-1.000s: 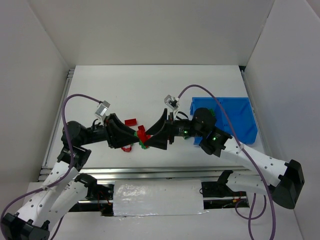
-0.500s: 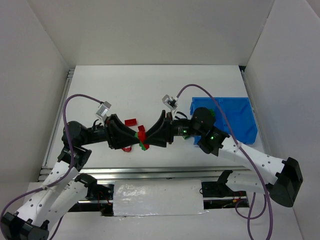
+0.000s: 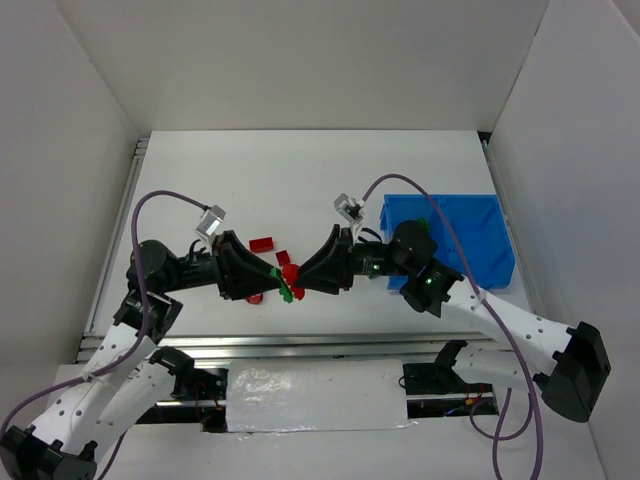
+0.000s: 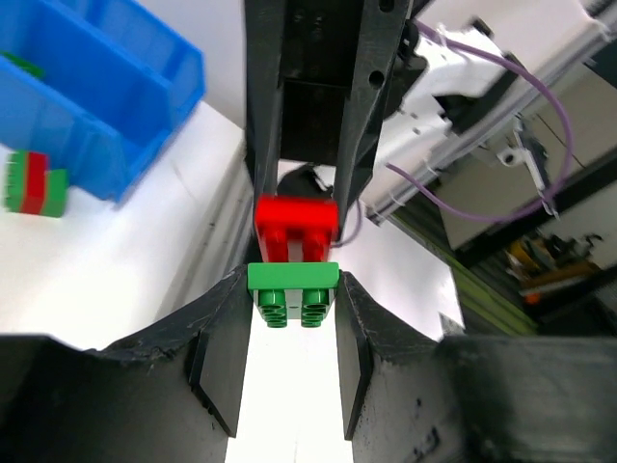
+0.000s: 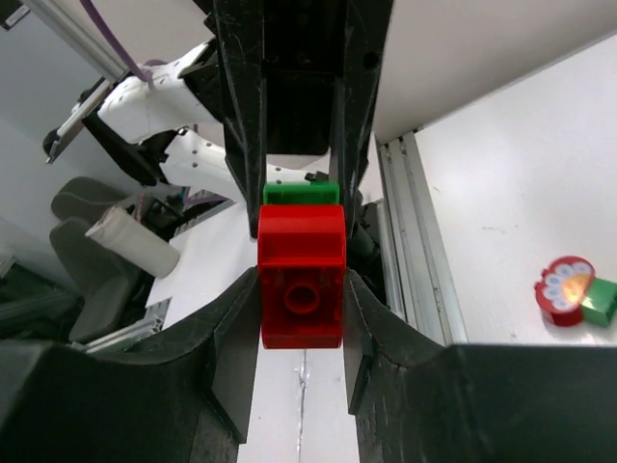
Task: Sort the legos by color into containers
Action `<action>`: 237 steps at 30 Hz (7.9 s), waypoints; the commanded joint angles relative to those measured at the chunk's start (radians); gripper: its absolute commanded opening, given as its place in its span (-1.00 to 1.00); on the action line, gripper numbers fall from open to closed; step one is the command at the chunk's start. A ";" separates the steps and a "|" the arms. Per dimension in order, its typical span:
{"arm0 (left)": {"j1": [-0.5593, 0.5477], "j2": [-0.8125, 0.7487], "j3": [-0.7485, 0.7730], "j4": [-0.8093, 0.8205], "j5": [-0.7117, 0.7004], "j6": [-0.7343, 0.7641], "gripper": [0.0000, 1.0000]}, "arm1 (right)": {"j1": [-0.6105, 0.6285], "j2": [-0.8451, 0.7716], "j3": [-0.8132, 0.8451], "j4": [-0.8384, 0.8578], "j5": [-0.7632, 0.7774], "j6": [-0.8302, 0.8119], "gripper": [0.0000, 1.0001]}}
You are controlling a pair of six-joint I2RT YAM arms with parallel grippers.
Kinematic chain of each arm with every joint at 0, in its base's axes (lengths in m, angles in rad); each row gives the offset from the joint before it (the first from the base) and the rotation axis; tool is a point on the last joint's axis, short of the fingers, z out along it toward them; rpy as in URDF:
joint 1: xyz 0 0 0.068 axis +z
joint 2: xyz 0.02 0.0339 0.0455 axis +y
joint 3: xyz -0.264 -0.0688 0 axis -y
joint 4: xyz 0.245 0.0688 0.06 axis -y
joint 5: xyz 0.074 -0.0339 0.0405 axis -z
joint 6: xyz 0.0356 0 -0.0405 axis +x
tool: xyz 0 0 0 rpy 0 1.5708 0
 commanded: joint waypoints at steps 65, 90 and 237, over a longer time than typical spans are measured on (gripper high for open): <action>-0.410 1.605 1.583 -0.432 -0.610 0.384 0.98 | -1.033 -0.385 0.279 -1.018 0.753 0.089 0.99; 0.015 0.173 0.587 -1.125 -1.573 0.156 0.99 | 0.016 0.383 0.523 -0.923 1.057 -0.027 0.99; 0.078 0.081 0.344 -1.052 -1.411 0.369 0.99 | 0.151 0.954 0.760 -0.921 1.095 0.029 -0.16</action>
